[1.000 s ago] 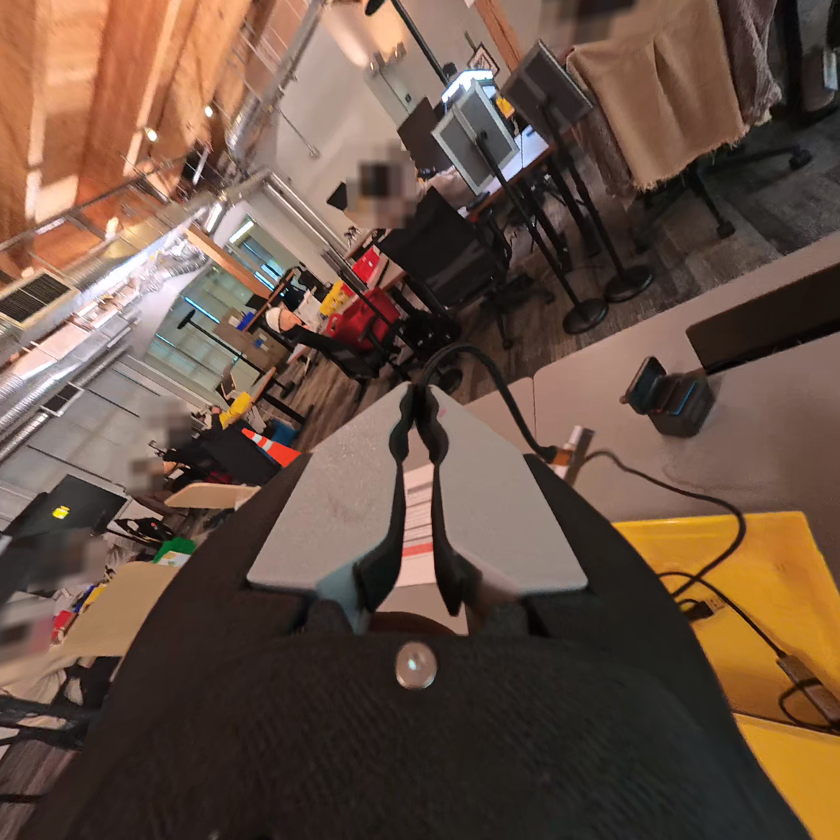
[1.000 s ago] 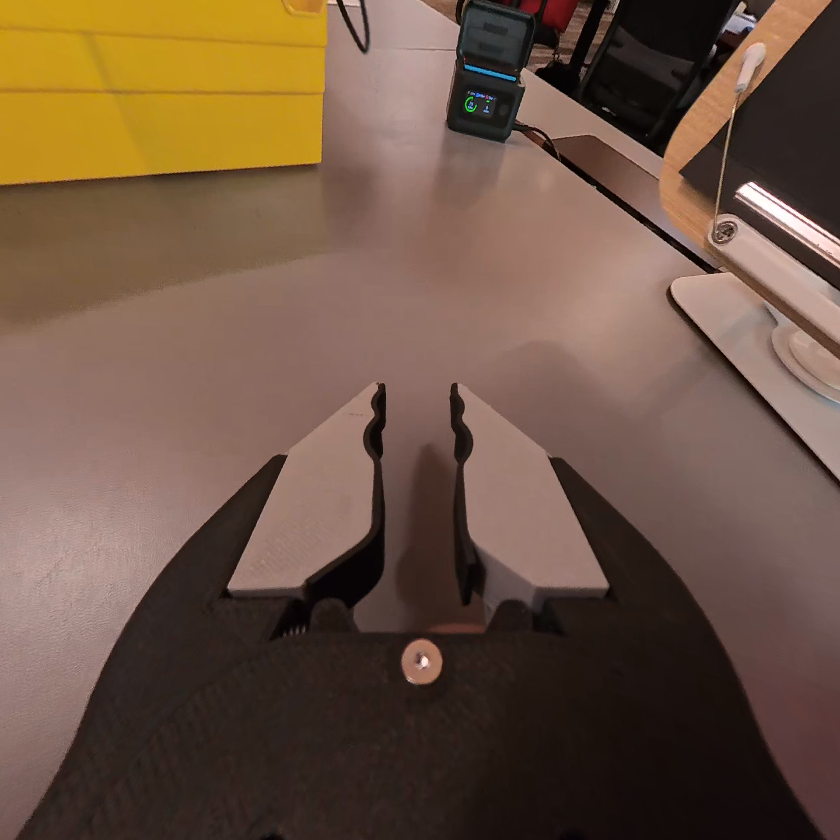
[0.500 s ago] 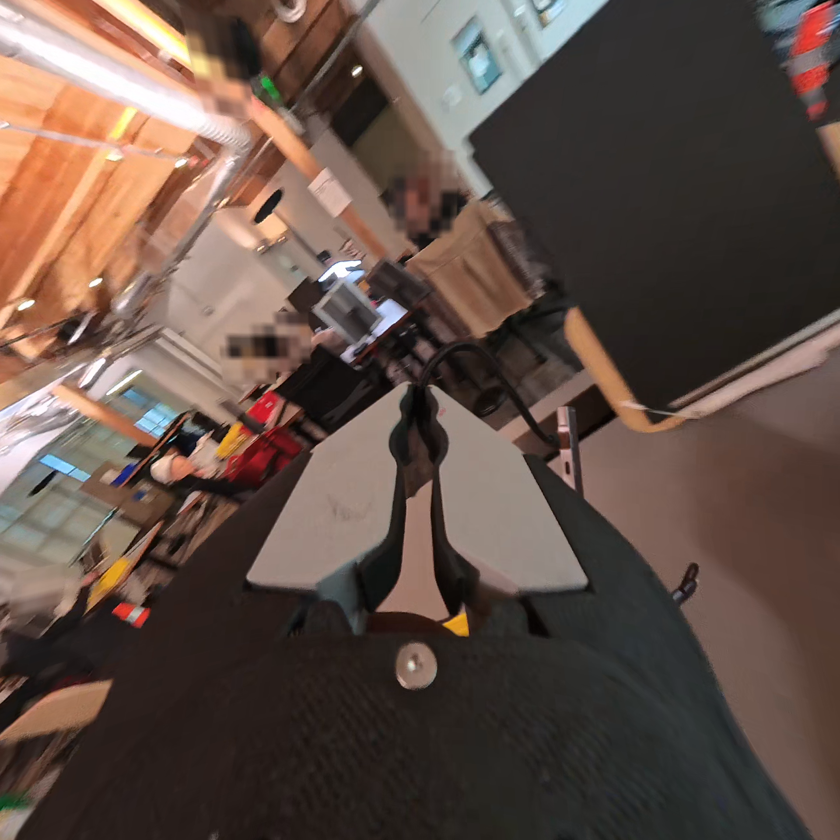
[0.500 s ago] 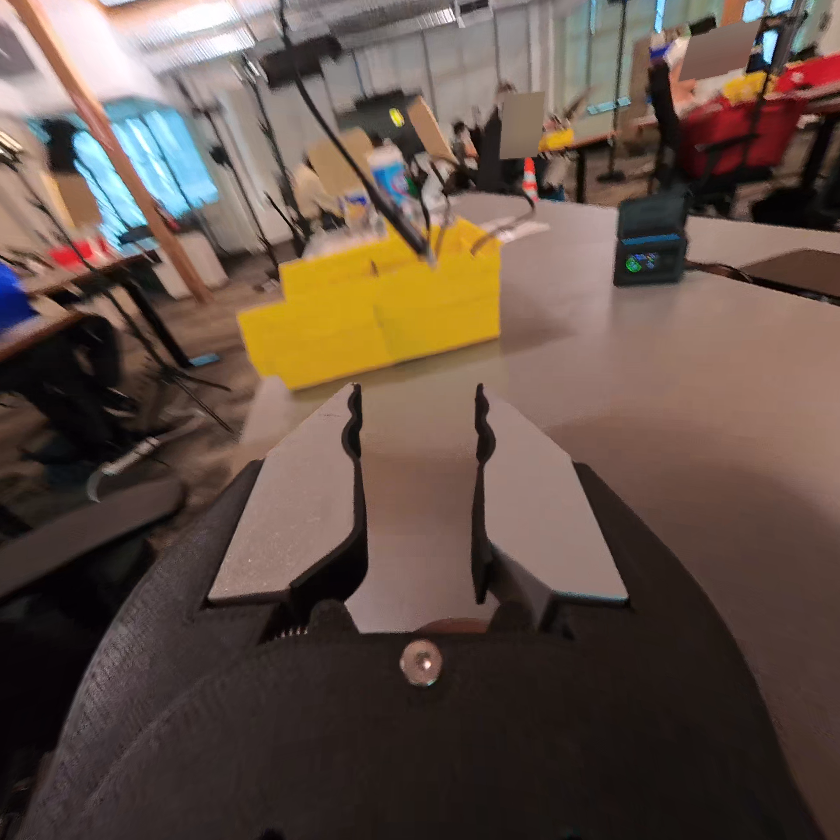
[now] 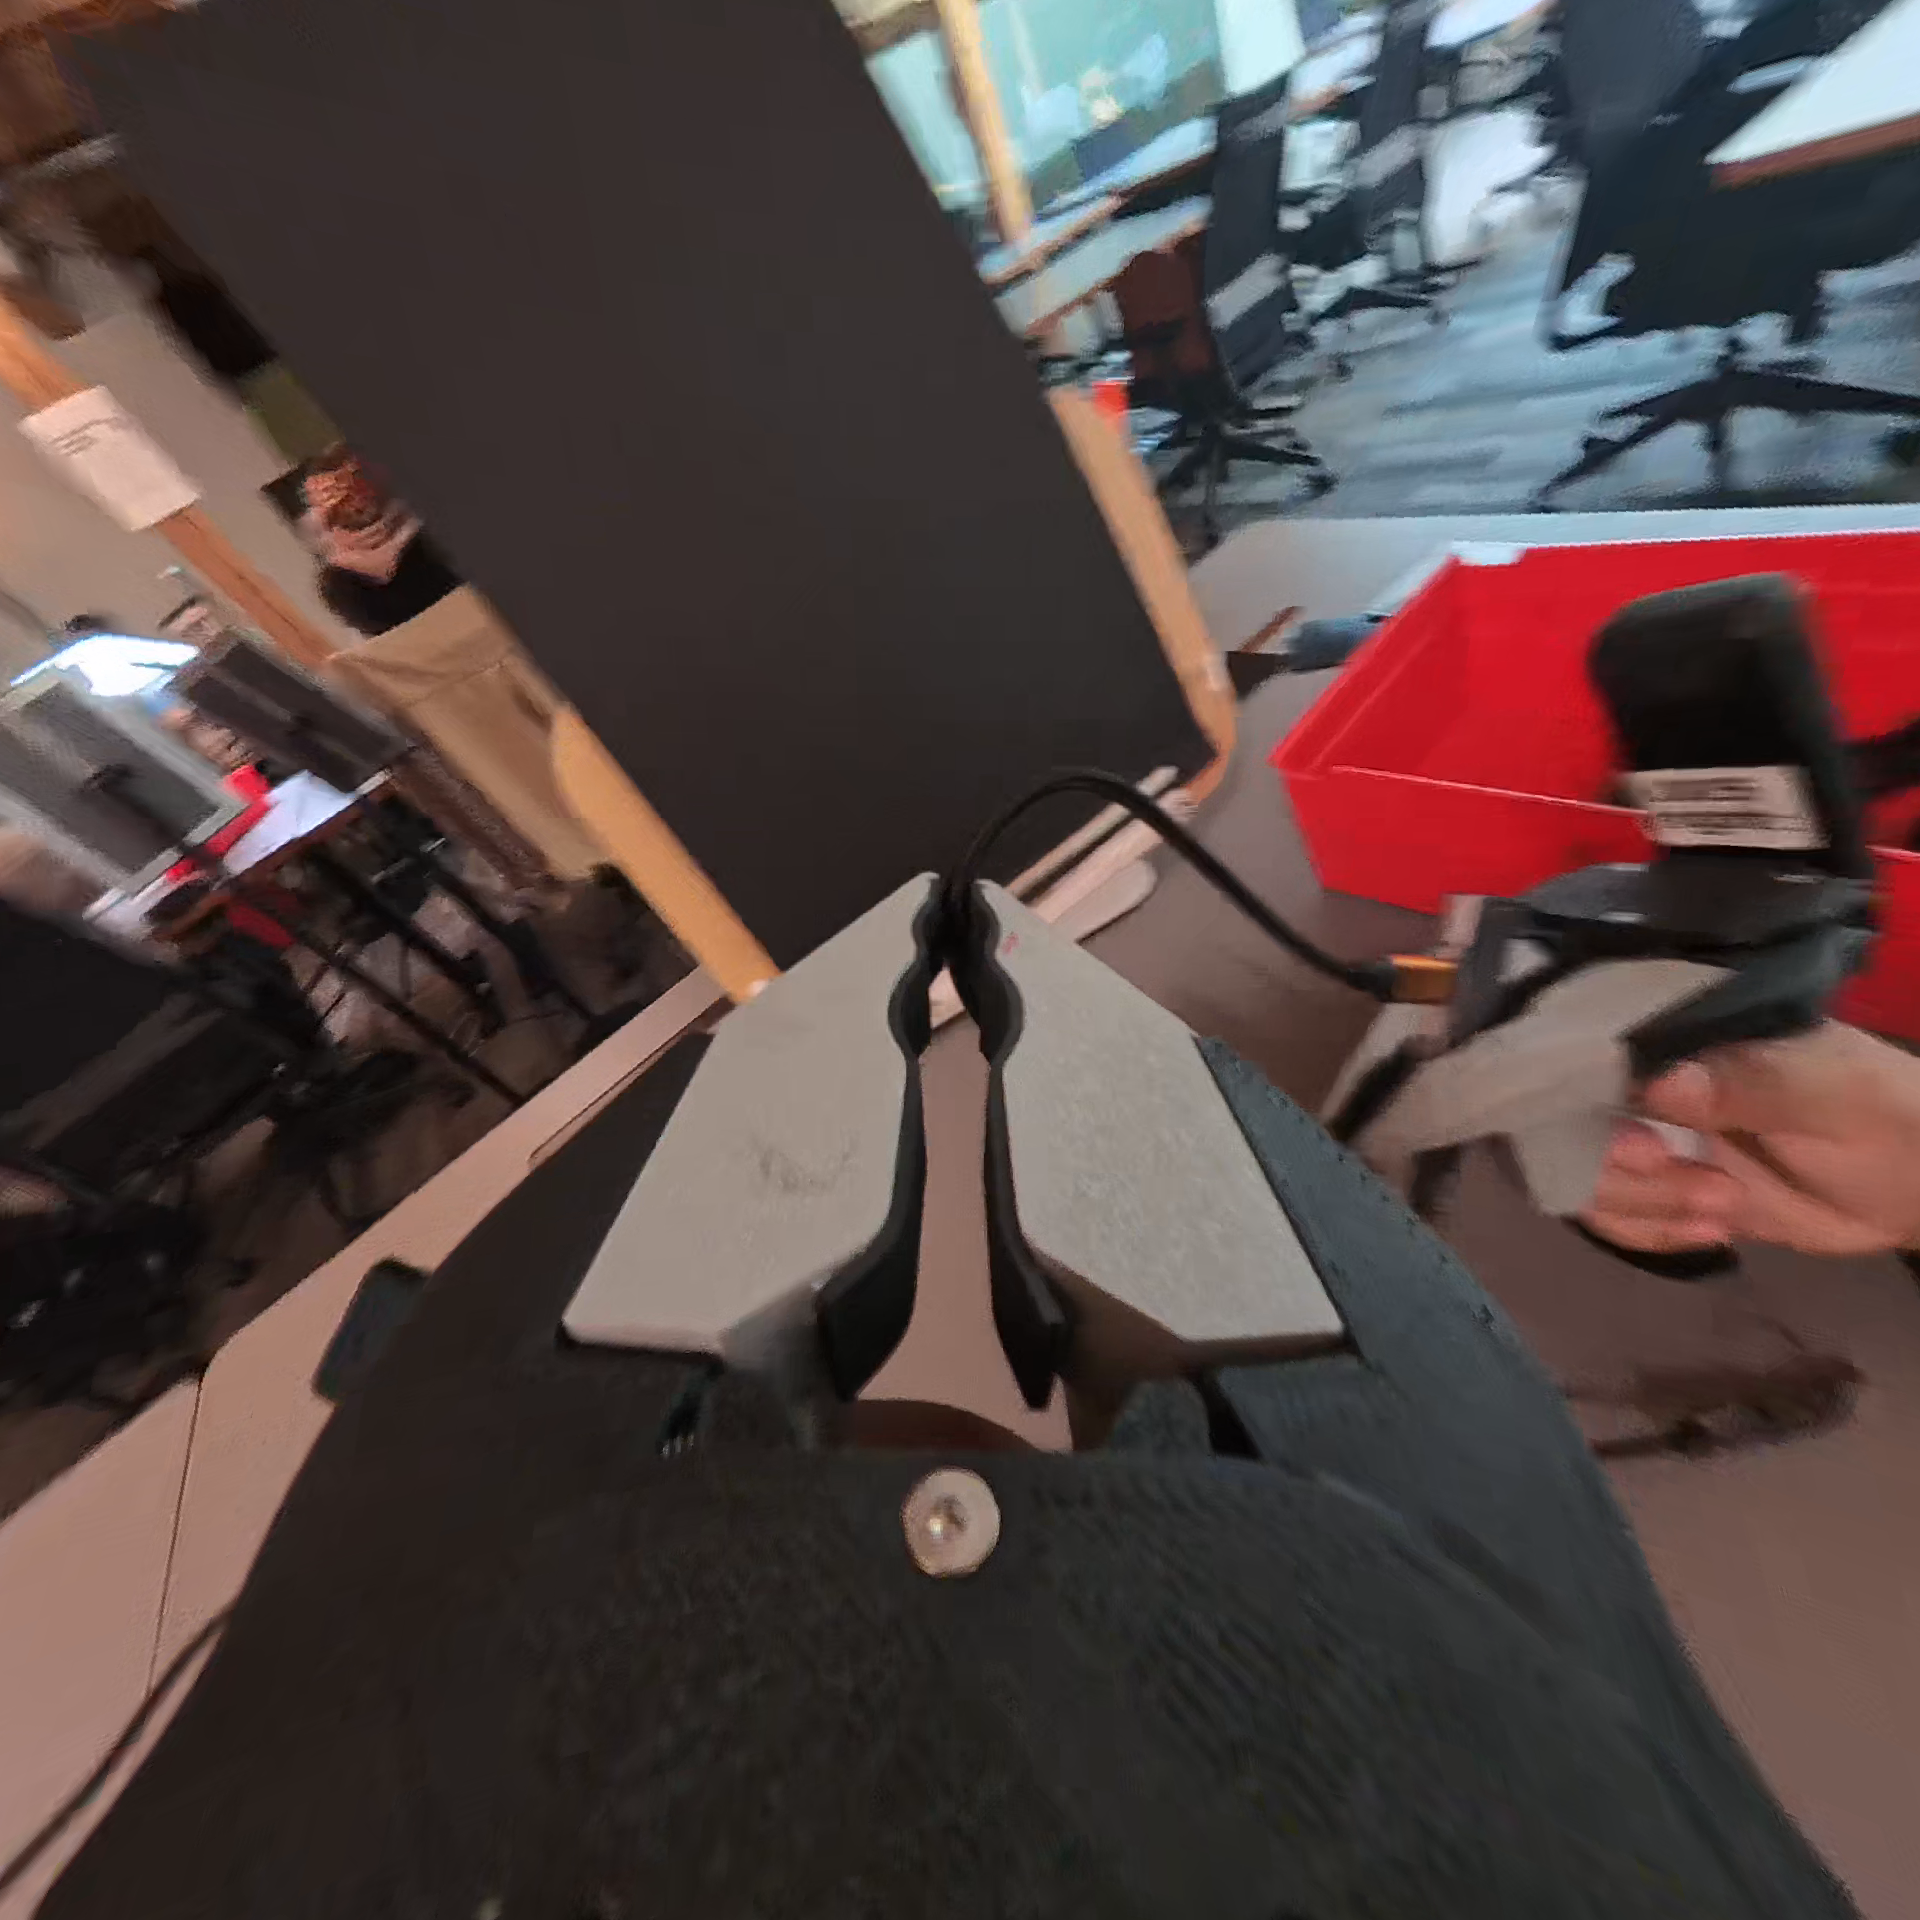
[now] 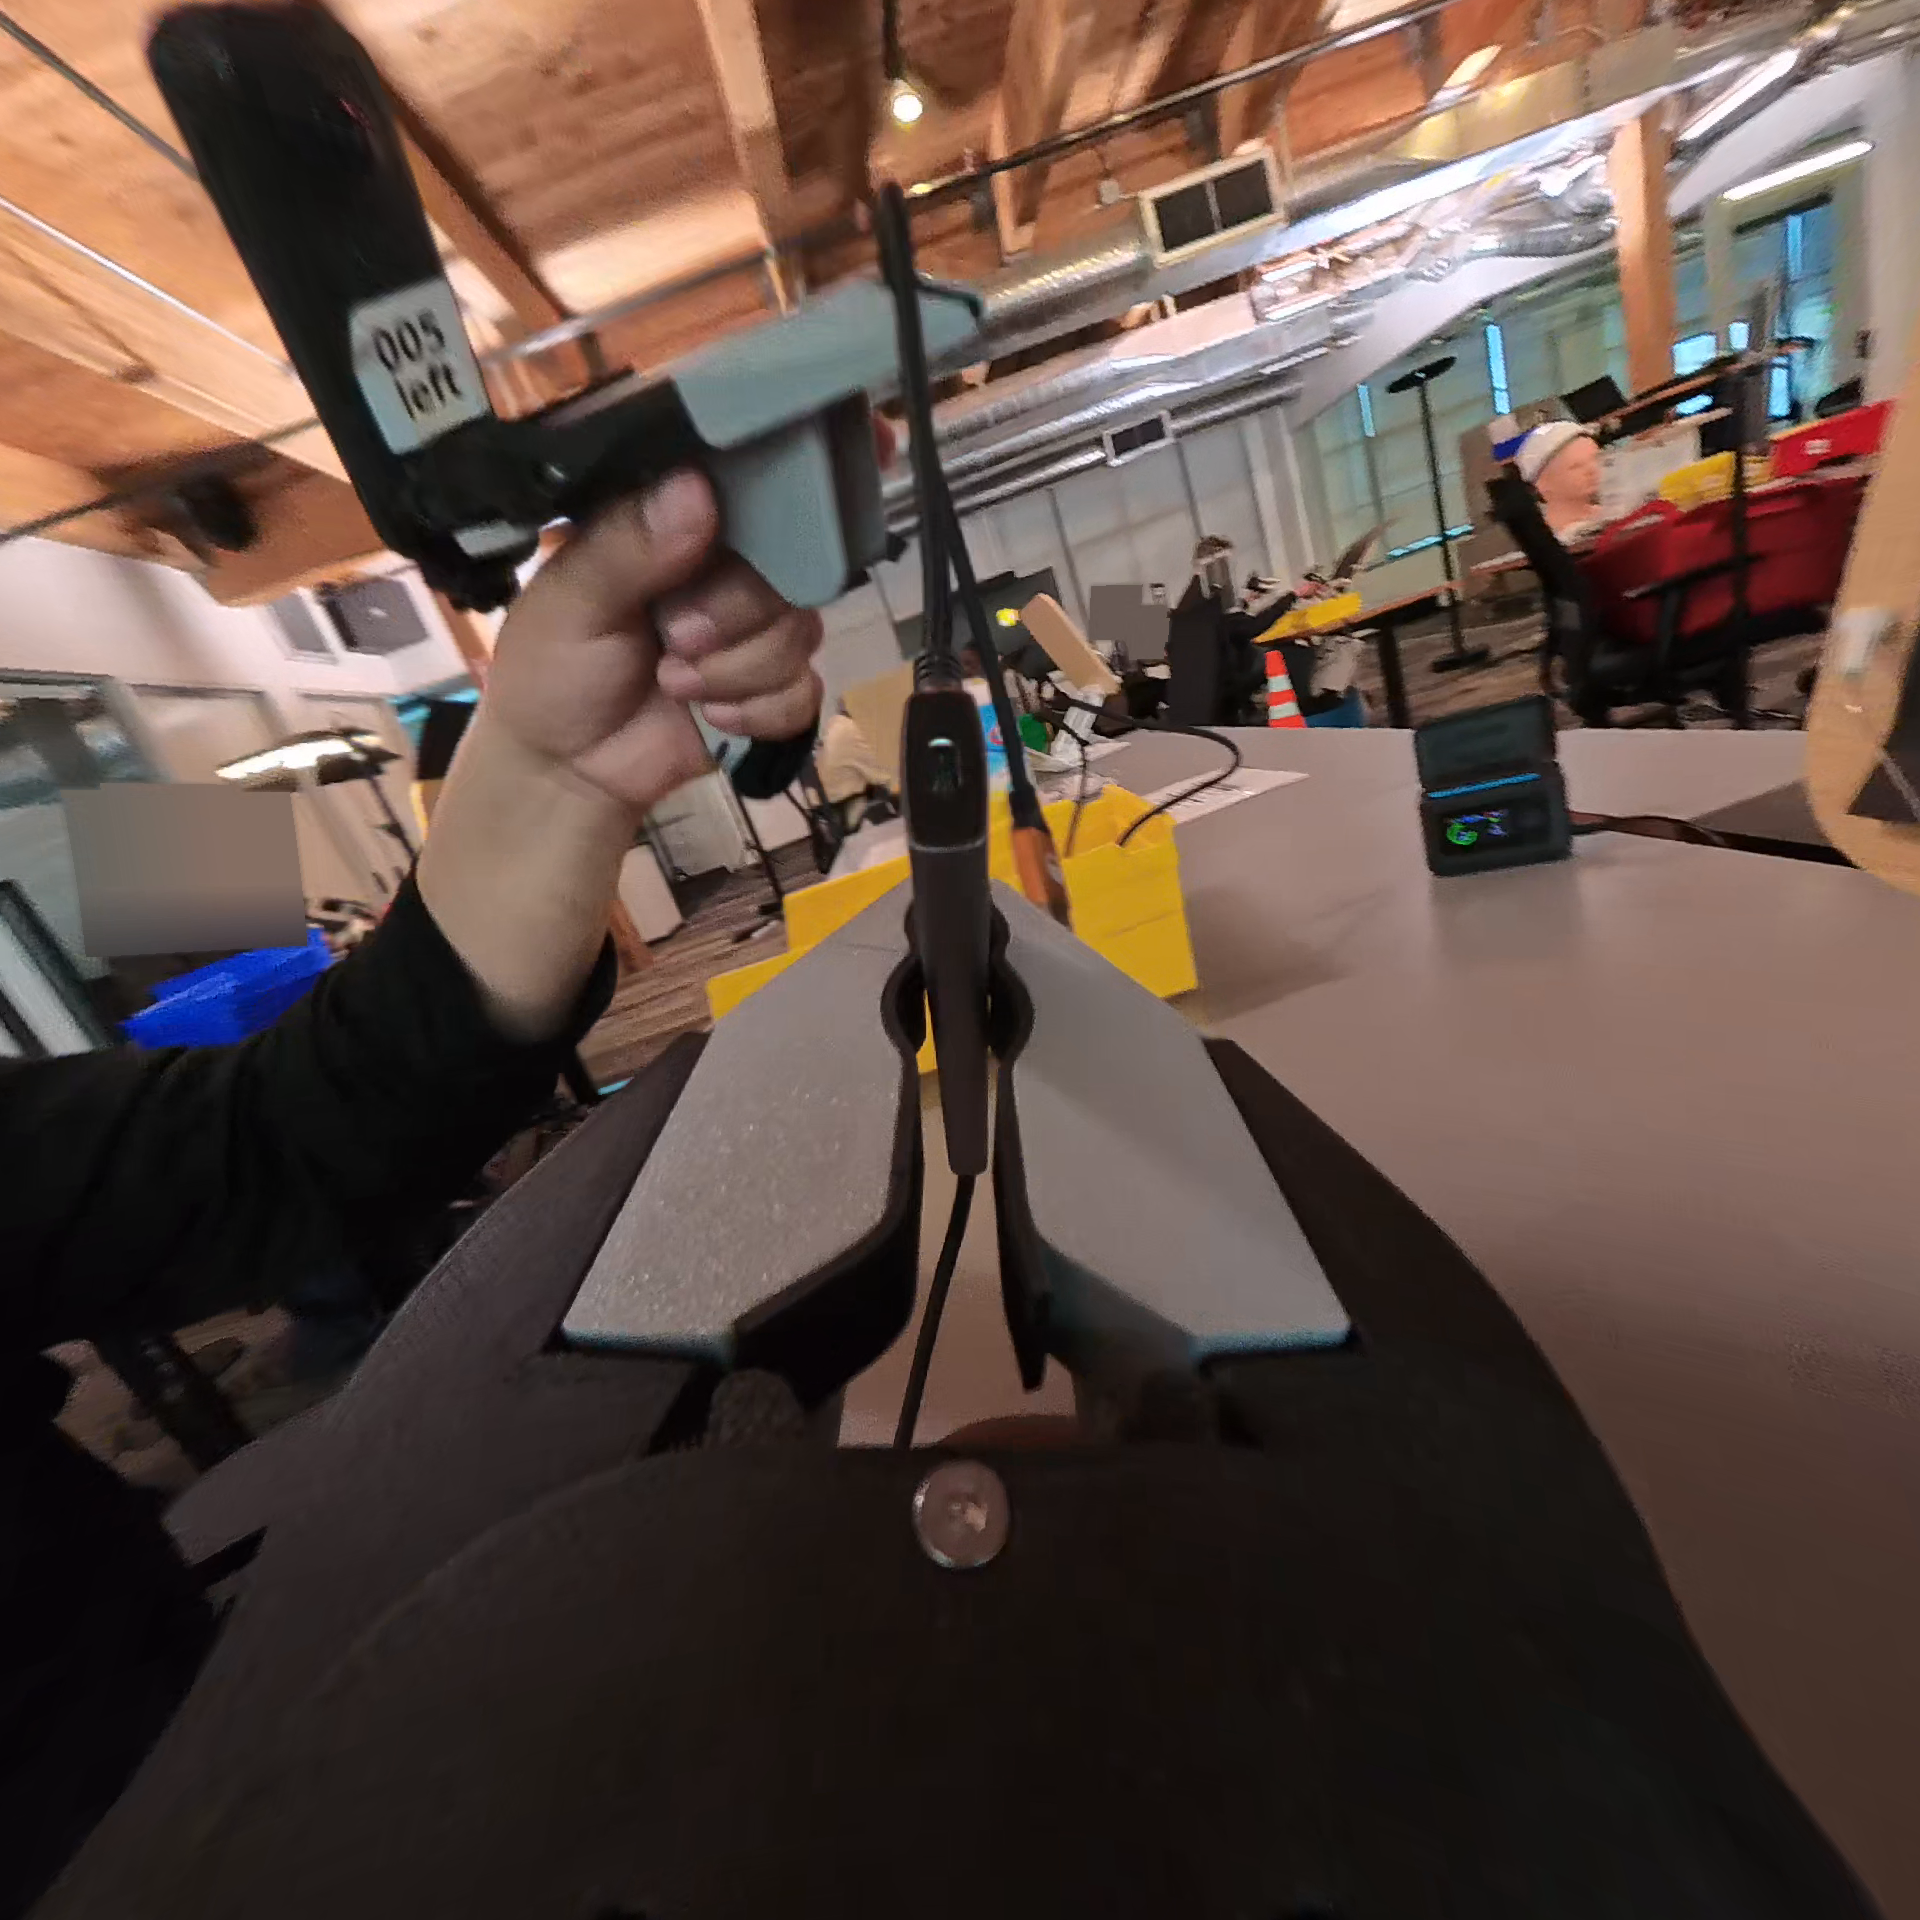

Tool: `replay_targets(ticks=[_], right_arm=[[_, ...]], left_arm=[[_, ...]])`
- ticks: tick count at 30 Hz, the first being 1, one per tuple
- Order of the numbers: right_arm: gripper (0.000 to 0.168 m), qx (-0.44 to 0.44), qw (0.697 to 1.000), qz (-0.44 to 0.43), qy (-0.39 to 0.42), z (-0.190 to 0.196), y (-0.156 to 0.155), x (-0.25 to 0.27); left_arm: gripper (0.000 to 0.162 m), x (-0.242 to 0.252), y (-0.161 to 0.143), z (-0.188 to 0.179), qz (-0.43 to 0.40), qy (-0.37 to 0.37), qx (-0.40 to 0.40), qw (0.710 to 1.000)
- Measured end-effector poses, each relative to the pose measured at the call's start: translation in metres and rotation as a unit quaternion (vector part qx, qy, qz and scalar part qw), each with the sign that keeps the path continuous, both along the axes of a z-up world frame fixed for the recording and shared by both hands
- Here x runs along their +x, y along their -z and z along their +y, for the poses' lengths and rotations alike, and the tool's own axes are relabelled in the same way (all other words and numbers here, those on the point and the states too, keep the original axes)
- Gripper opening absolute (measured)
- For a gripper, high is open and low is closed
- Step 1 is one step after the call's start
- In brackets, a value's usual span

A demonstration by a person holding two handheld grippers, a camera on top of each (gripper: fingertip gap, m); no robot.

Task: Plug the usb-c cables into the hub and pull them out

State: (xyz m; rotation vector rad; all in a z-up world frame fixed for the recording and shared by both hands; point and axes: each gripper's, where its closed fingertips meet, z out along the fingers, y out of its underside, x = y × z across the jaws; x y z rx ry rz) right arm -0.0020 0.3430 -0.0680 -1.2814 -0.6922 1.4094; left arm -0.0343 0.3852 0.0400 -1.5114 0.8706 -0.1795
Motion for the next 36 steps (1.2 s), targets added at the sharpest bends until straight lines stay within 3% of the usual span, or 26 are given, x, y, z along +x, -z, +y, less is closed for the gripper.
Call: replay_targets(ticks=[2,5,6,10,14,17,21,27,29,36], right_arm=[[0.003,-0.008,1.000,-0.008,0.024,0.010,0.003,0.004],[0.003,-0.029,0.997,-0.019,0.070,0.029,0.011,0.013],[0.003,-0.033,0.996,-0.021,0.079,0.033,0.014,0.016],[0.003,-0.043,0.996,-0.008,0.080,0.041,0.015,0.020],[0.002,-0.055,0.998,0.020,0.030,0.035,0.012,0.009],[0.003,-0.046,0.999,-0.003,0.006,0.028,0.020,-0.006],[0.003,-0.036,0.999,-0.028,0.002,0.024,0.027,-0.016],[0.003,-0.055,0.998,-0.009,-0.034,0.018,0.024,-0.017],[0.002,-0.056,0.998,-0.012,-0.033,0.017,0.025,-0.019],[0.003,-0.062,0.997,-0.017,-0.030,0.015,0.026,-0.019]], left_arm=[[0.003,-0.022,0.025,0.026,-0.042,-0.058,-0.017,0.997],[0.035,-0.038,0.086,0.043,-0.081,-0.092,-0.074,0.990],[0.038,-0.036,0.106,0.042,-0.084,-0.080,-0.091,0.989],[0.025,0.007,0.167,0.011,-0.074,0.071,-0.157,0.982],[0.024,0.039,0.200,-0.010,-0.104,0.184,-0.199,0.957],[0.028,0.048,0.201,-0.019,-0.125,0.223,-0.244,0.935],[0.015,0.046,0.200,-0.030,-0.144,0.250,-0.261,0.921],[0.011,0.051,0.198,-0.041,-0.171,0.276,-0.291,0.900],[0.003,0.053,0.201,-0.044,-0.162,0.282,-0.293,0.899],[0.000,0.056,0.201,-0.051,-0.164,0.299,-0.291,0.894]])
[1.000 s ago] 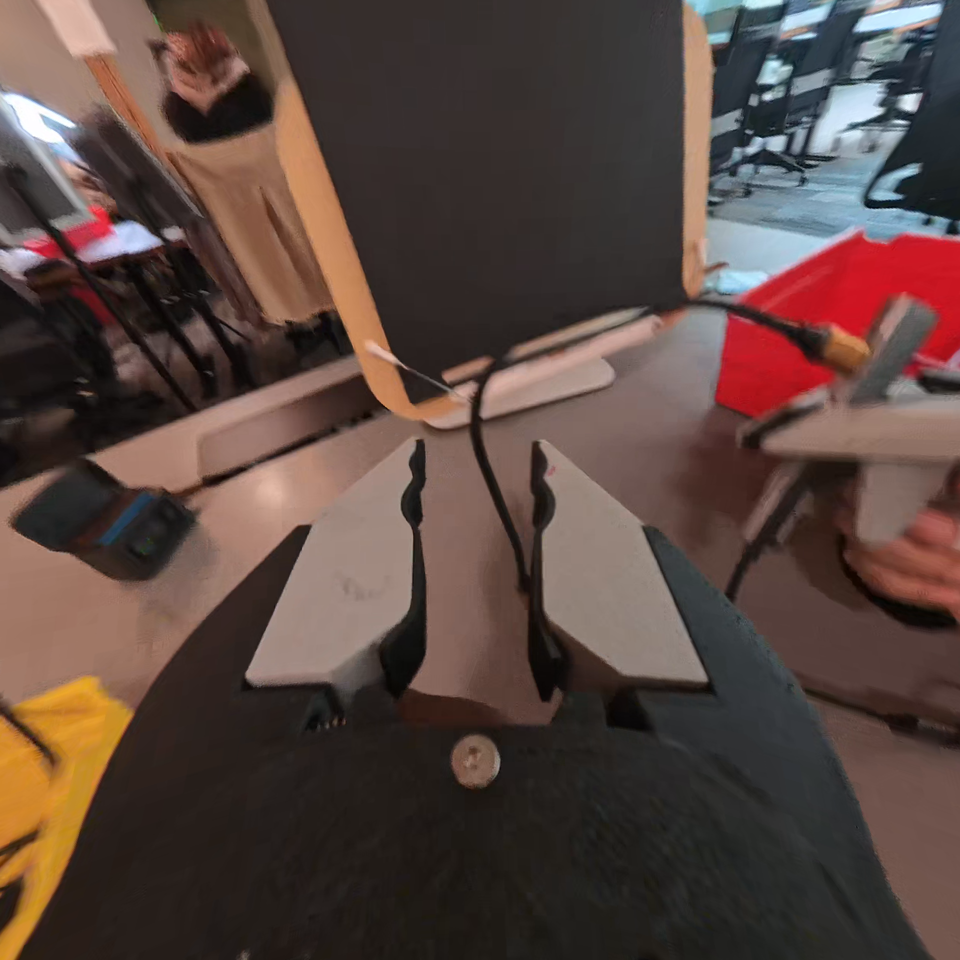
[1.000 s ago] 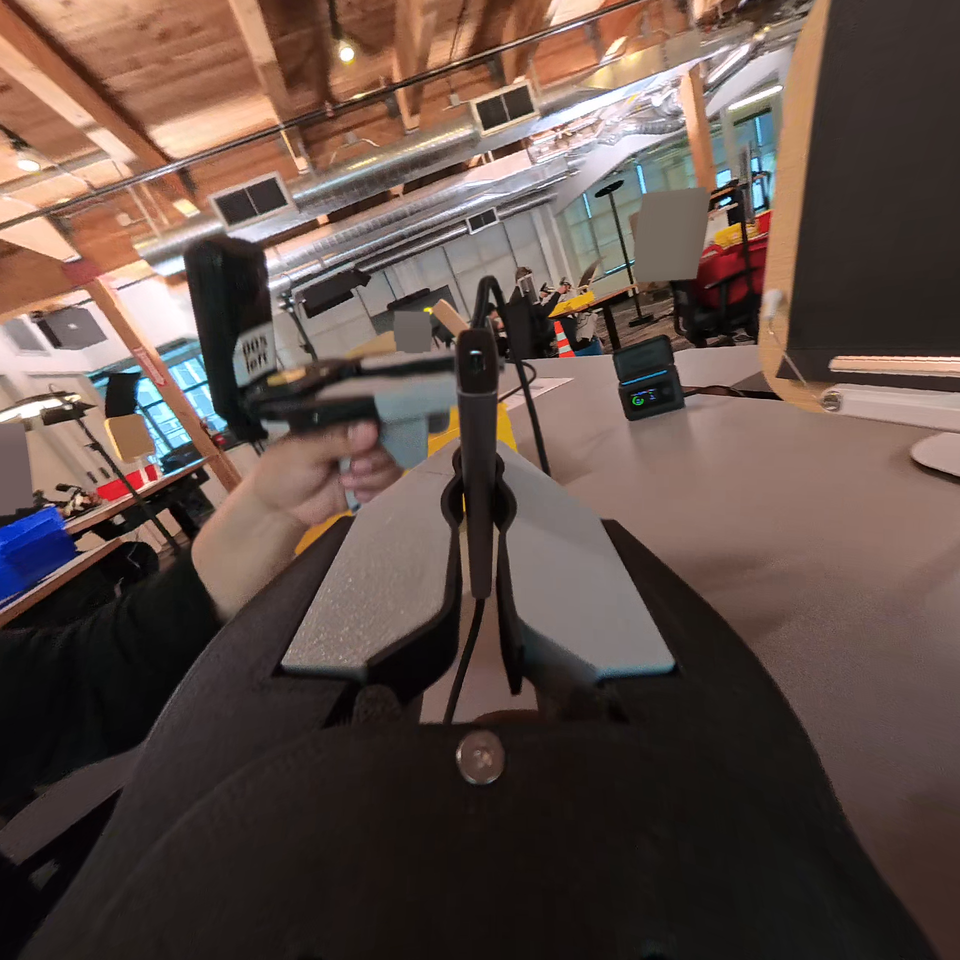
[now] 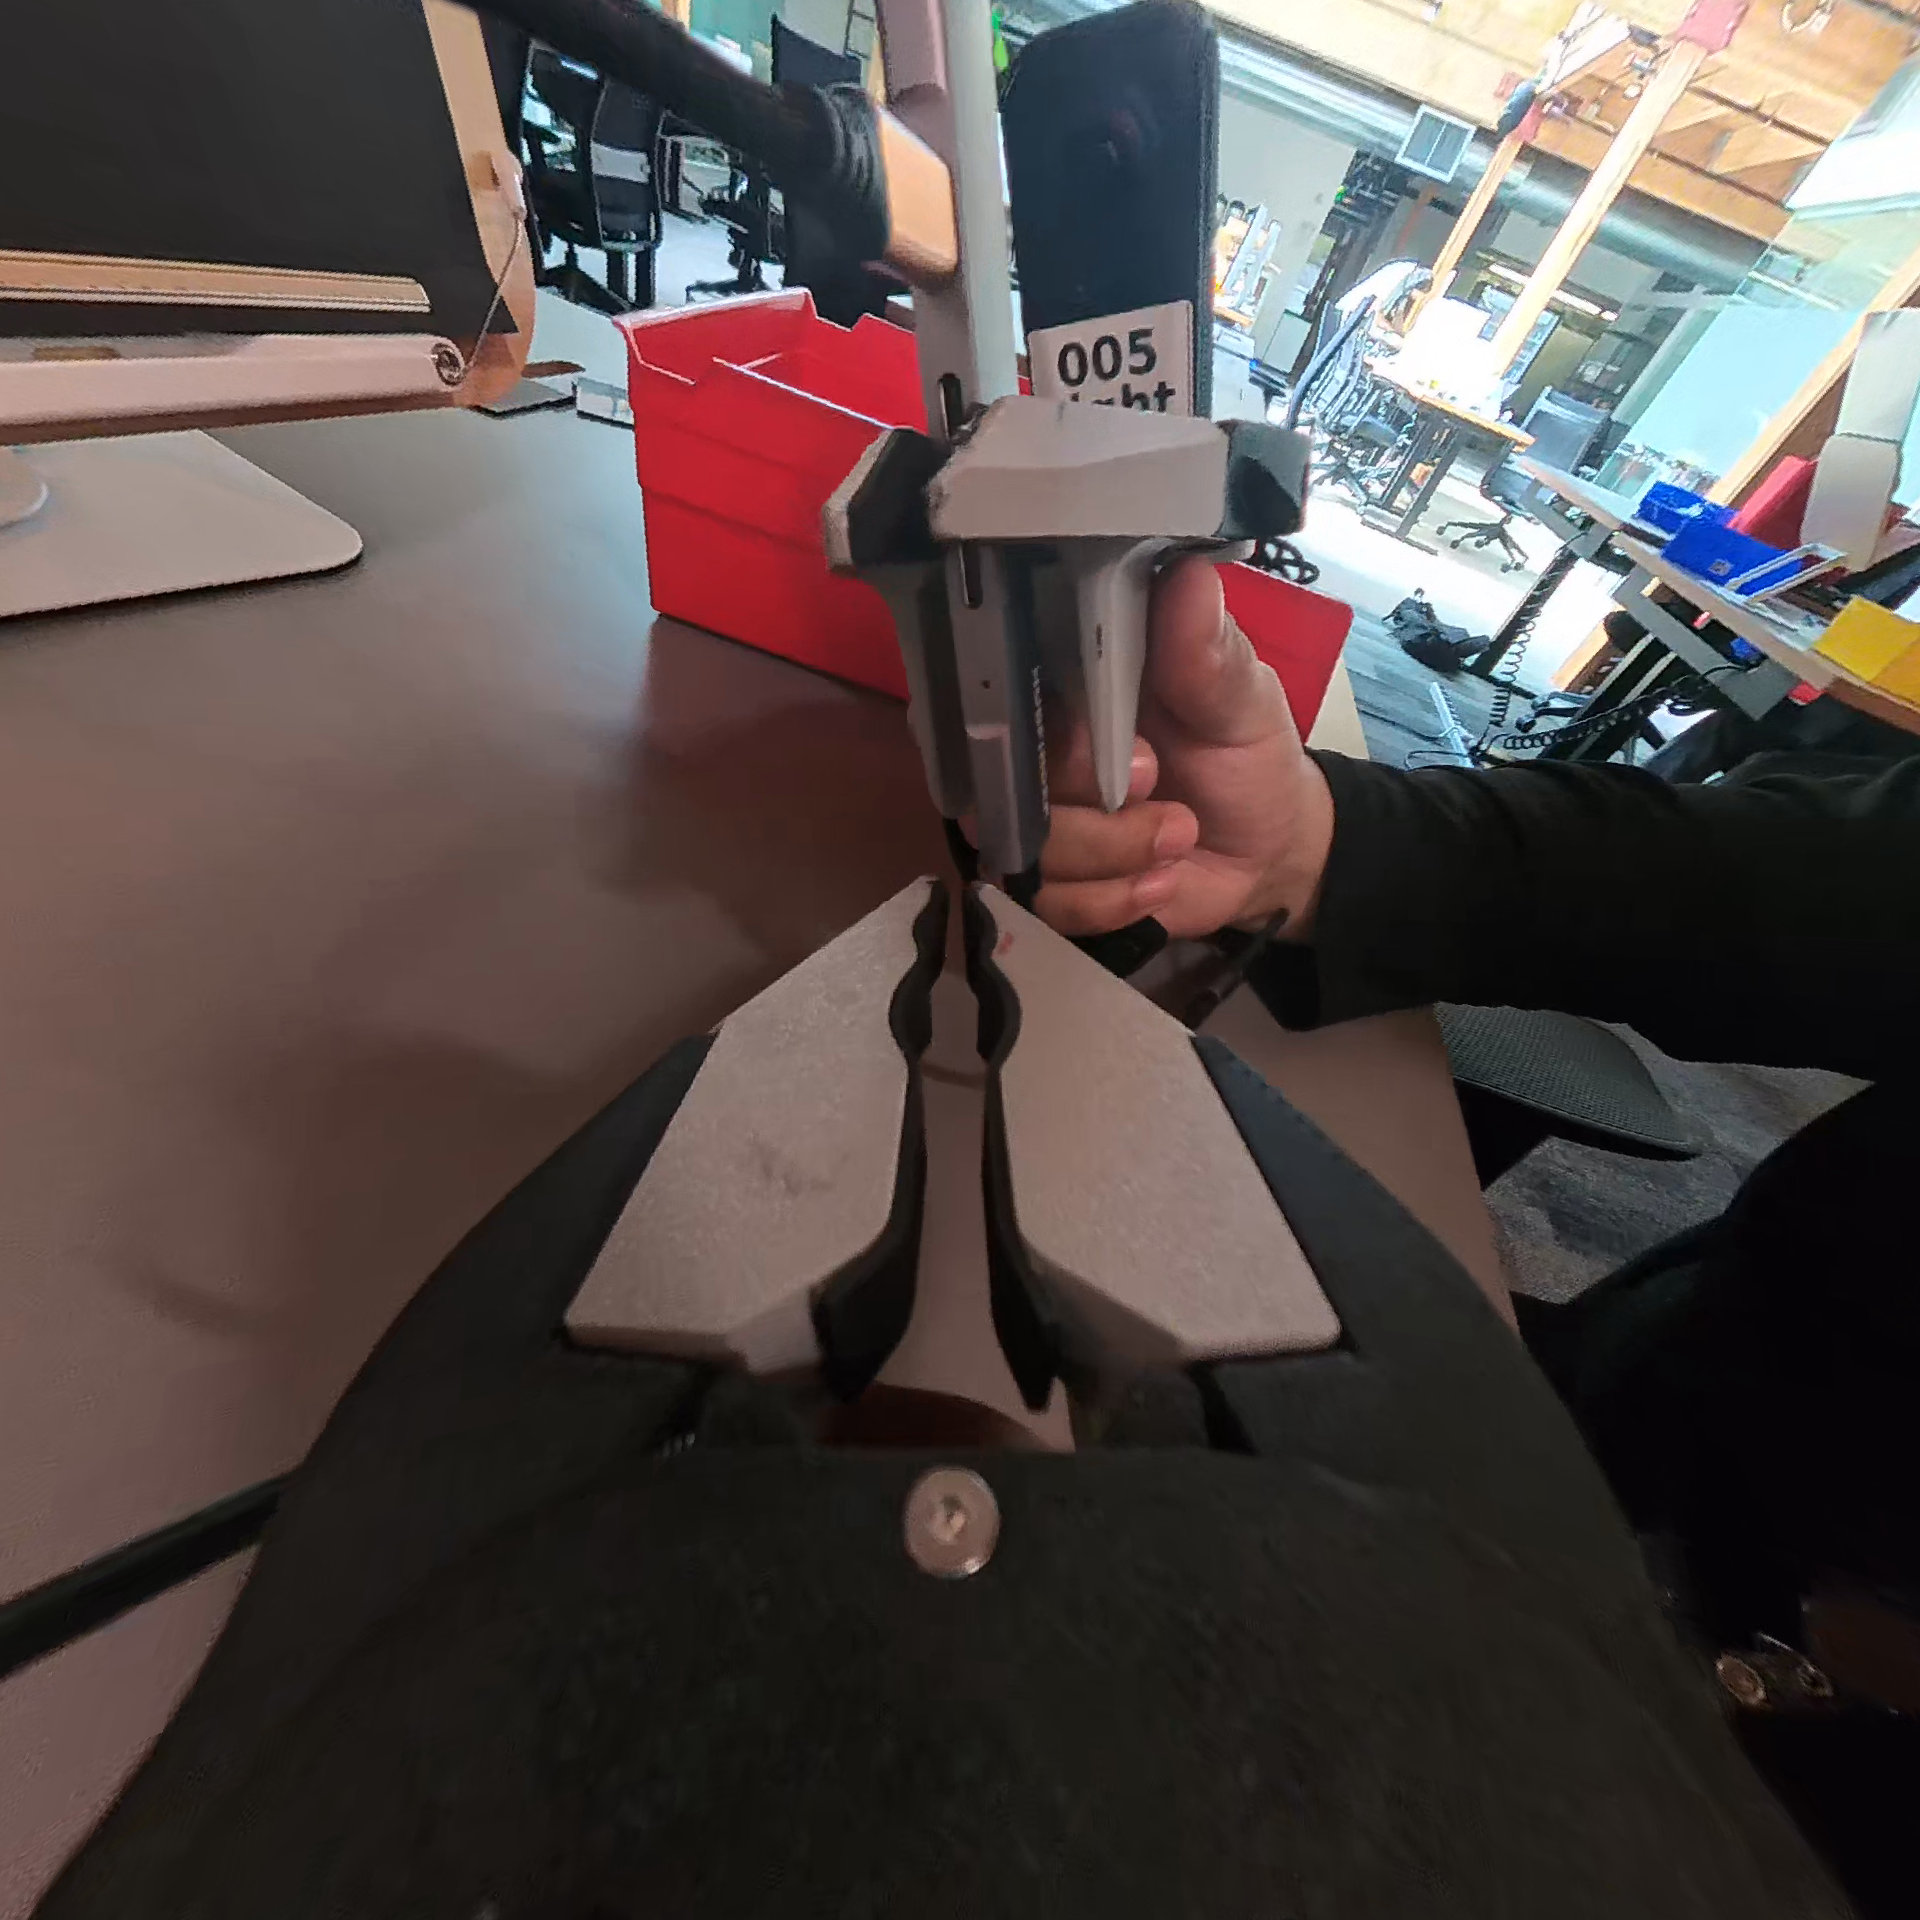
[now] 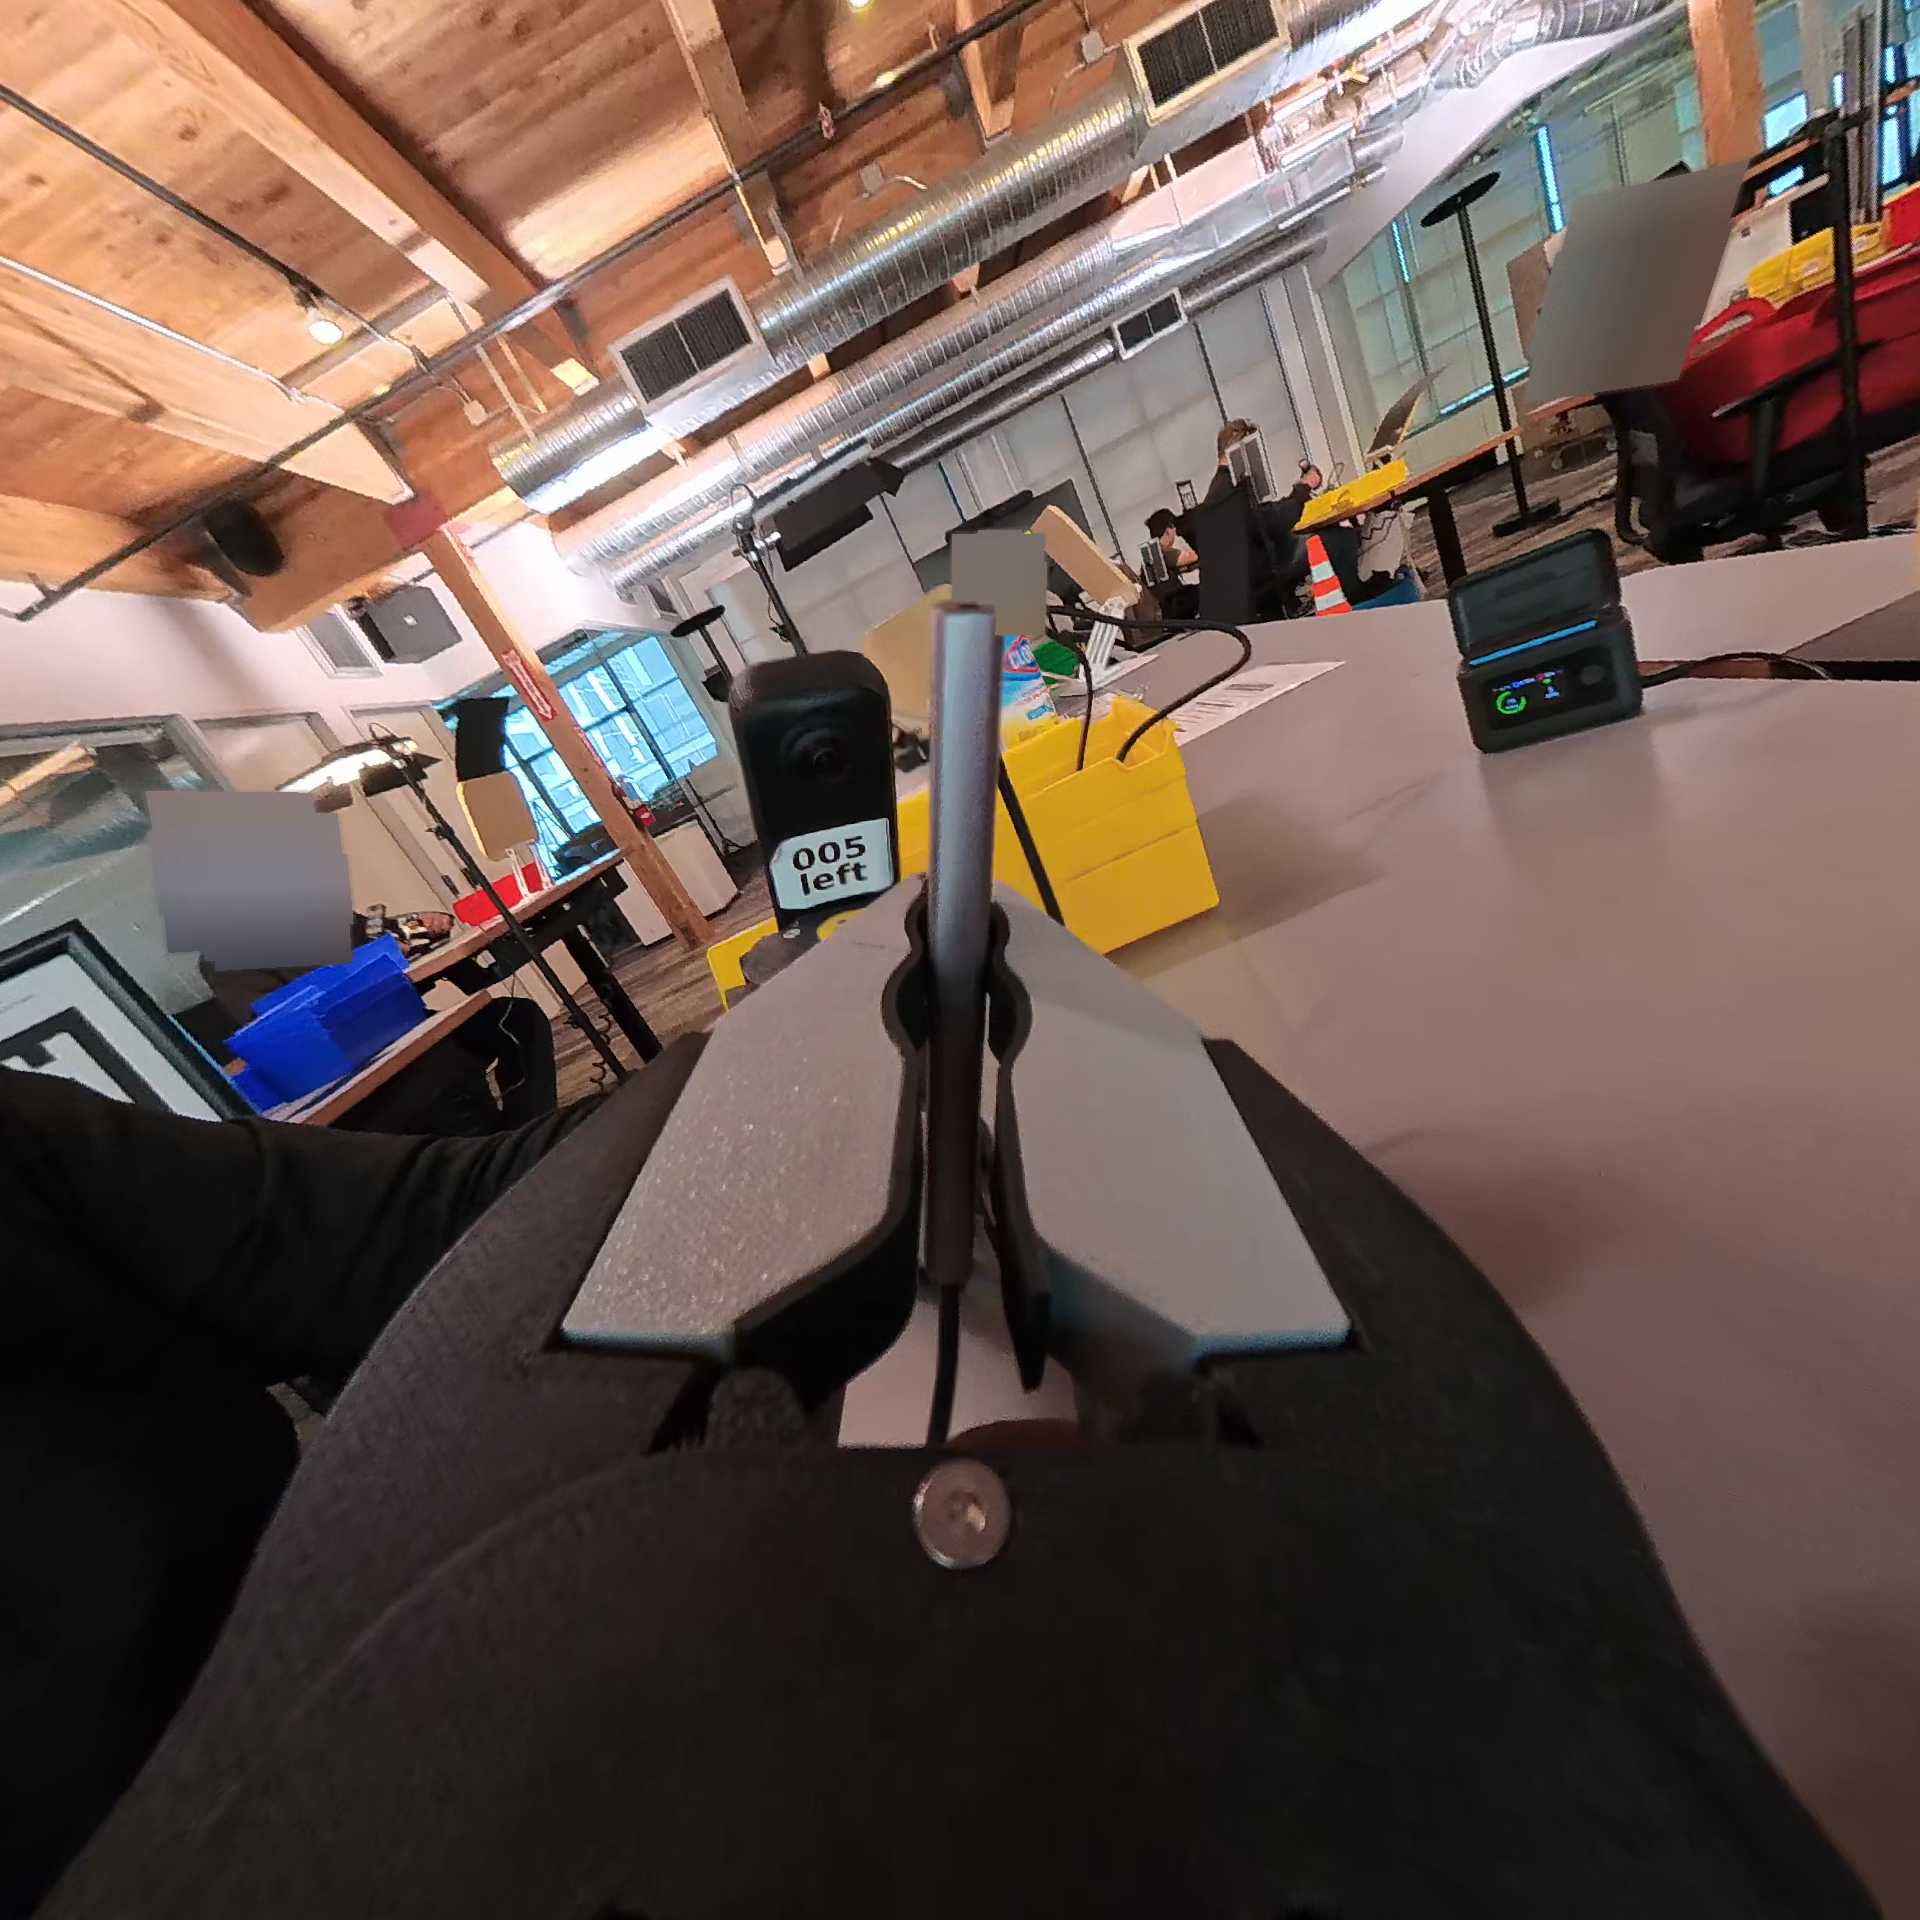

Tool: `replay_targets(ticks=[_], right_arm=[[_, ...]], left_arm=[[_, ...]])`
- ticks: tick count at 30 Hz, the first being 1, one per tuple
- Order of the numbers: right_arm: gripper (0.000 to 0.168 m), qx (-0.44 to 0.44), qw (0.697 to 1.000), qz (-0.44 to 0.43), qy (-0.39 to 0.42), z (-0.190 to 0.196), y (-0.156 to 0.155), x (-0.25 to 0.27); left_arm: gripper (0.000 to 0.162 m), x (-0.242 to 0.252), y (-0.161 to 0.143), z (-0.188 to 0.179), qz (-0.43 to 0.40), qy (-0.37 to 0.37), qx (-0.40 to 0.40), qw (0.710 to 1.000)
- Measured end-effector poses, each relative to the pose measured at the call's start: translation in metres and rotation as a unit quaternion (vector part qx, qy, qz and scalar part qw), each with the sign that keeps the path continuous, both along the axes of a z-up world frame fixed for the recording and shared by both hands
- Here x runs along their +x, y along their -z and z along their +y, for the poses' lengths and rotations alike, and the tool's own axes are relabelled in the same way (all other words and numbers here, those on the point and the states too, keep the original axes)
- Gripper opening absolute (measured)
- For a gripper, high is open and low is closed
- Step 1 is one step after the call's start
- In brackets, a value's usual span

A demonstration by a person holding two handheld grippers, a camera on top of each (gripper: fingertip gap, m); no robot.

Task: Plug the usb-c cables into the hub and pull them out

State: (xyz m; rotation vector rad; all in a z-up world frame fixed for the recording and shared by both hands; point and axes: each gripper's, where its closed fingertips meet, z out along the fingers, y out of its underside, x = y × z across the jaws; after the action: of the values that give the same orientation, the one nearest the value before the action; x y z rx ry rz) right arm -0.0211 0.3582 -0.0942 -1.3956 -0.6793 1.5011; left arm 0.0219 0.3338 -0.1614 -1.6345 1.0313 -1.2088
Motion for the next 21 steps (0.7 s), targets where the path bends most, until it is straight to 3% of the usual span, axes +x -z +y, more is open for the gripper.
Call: replay_targets(ticks=[4,5,6,8,9,11,14,16,17,19,21], right_arm=[[0.002,0.028,0.998,-0.036,0.047,0.009,-0.002,0.009],[0.002,0.040,0.995,-0.055,0.071,0.014,-0.002,0.014],[0.002,0.051,0.992,-0.078,0.090,0.017,0.000,0.018],[0.002,0.070,0.985,-0.118,0.102,0.018,0.006,0.021],[0.002,0.074,0.983,-0.137,0.098,0.016,0.011,0.020],[0.002,0.075,0.976,-0.189,0.079,0.011,0.026,0.015],[0.002,0.106,0.952,-0.280,0.070,0.004,0.051,0.006],[0.002,0.140,0.944,-0.294,0.053,-0.007,0.055,-0.004],[0.003,0.149,0.941,-0.301,0.043,-0.012,0.057,-0.009],[0.003,0.163,0.933,-0.318,0.043,-0.014,0.062,-0.014],[0.004,0.171,0.930,-0.324,0.038,-0.018,0.064,-0.019]], left_arm=[[0.001,-0.008,0.002,-0.019,0.022,0.060,0.000,0.998],[0.028,-0.011,-0.003,-0.038,0.014,0.116,0.003,0.993],[0.042,-0.014,-0.009,-0.057,0.002,0.165,-0.005,0.986],[0.037,-0.022,-0.018,-0.095,-0.014,0.263,0.004,0.965],[0.037,-0.023,-0.019,-0.102,-0.009,0.276,0.048,0.960],[0.041,-0.021,-0.029,-0.092,-0.031,0.220,0.135,0.966],[0.039,-0.036,-0.057,-0.091,-0.084,0.212,0.140,0.964],[0.027,-0.046,-0.080,-0.067,-0.130,0.128,0.177,0.967],[0.018,-0.051,-0.086,-0.046,-0.130,0.061,0.203,0.969],[0.023,-0.059,-0.089,-0.017,-0.099,-0.034,0.232,0.967],[0.013,-0.060,-0.073,-0.004,-0.019,-0.071,0.172,0.982]])
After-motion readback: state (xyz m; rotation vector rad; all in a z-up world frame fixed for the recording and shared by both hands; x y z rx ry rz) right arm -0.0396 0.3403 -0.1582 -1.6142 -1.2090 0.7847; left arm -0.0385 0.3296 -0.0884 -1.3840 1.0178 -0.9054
